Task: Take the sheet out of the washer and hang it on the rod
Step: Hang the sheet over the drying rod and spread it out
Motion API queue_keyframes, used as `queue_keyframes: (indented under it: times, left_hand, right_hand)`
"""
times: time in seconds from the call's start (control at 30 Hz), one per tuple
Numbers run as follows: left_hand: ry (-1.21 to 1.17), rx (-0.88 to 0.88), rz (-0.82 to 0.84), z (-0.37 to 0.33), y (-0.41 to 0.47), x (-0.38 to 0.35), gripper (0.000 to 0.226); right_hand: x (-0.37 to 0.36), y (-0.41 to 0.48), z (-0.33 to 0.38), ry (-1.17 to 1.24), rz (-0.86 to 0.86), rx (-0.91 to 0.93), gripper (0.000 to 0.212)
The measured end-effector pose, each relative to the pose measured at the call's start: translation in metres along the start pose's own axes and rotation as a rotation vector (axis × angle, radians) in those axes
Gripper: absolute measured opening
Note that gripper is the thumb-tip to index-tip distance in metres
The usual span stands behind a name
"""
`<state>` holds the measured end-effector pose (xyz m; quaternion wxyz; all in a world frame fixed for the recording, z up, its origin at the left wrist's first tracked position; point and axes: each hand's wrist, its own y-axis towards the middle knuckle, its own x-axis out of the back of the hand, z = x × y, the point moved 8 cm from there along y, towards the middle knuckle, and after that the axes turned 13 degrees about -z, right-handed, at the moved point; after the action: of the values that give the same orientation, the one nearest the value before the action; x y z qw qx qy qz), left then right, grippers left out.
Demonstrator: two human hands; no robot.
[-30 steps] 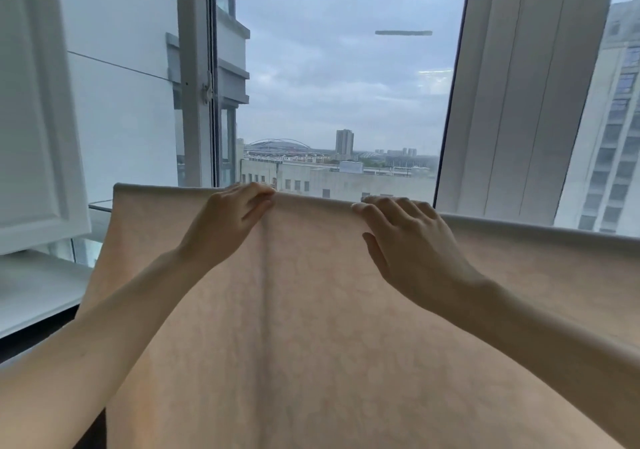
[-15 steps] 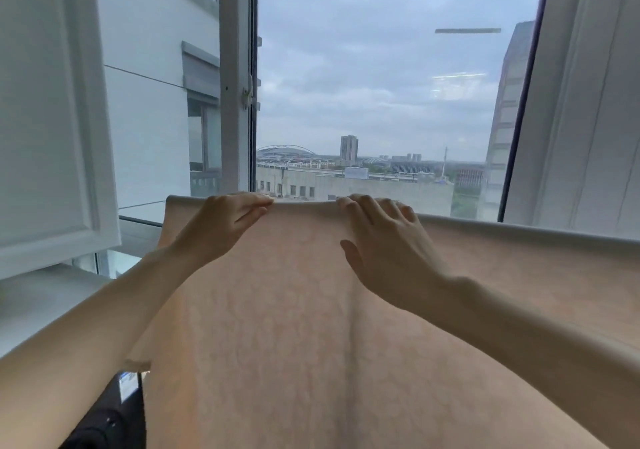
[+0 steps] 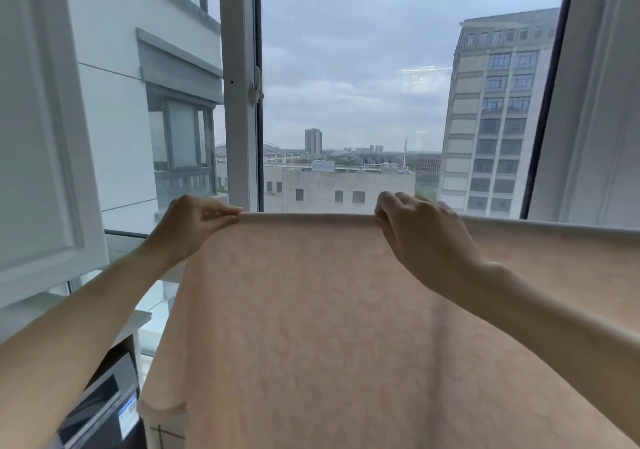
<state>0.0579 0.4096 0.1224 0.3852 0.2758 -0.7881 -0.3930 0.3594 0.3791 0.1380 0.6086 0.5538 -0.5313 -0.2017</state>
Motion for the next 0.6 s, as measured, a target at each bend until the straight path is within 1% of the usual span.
queue_keyframes:
  times: [0.03,0.1,0.17,0.27,0.33,0.37,0.43,0.47,0.5,0.53,0.6]
  left_hand:
    - [-0.027,0.005,-0.013,0.003,0.001,0.001,0.018]
    - [-0.057,0.01,-0.043,0.005,0.004,0.002,0.02]
    - [-0.043,0.0,-0.075,0.005,0.005,0.0,0.017]
    - [0.039,-0.067,-0.123,-0.008,0.005,-0.004,0.005]
    - [0.062,-0.135,-0.221,-0.018,0.007,0.006,0.008]
    - [0.052,-0.173,-0.288,-0.023,0.008,0.015,0.01]
    - [0.028,-0.231,-0.416,-0.031,0.009,0.035,0.012]
    - [0.03,-0.246,-0.445,-0.032,0.008,0.042,0.013]
    - [0.048,-0.258,-0.435,-0.03,0.006,0.045,0.014]
    - [0.082,-0.278,-0.387,-0.026,0.003,0.042,0.015]
    - [0.179,-0.364,-0.26,-0.016,-0.007,0.032,0.017]
  right_hand:
    - [-0.001,0.001,0.001,-0.011,-0.01,-0.005,0.008]
    - [-0.002,0.001,0.003,-0.047,-0.029,-0.013,0.019]
    - [-0.001,0.0,0.003,-0.055,-0.051,-0.022,0.025]
    - [0.001,0.004,-0.001,-0.028,-0.05,-0.052,0.023]
    - [0.006,0.013,-0.002,0.03,-0.053,-0.065,0.018]
    - [0.011,0.017,-0.002,0.05,-0.075,-0.065,0.016]
    - [0.032,0.023,0.003,0.061,-0.223,-0.035,0.014]
    - [0.041,0.022,0.008,0.066,-0.293,-0.002,0.013]
    - [0.043,0.018,0.013,0.072,-0.32,0.04,0.012]
    - [0.038,0.012,0.018,0.075,-0.304,0.084,0.011]
    - [0.018,-0.003,0.023,0.076,-0.211,0.157,0.008]
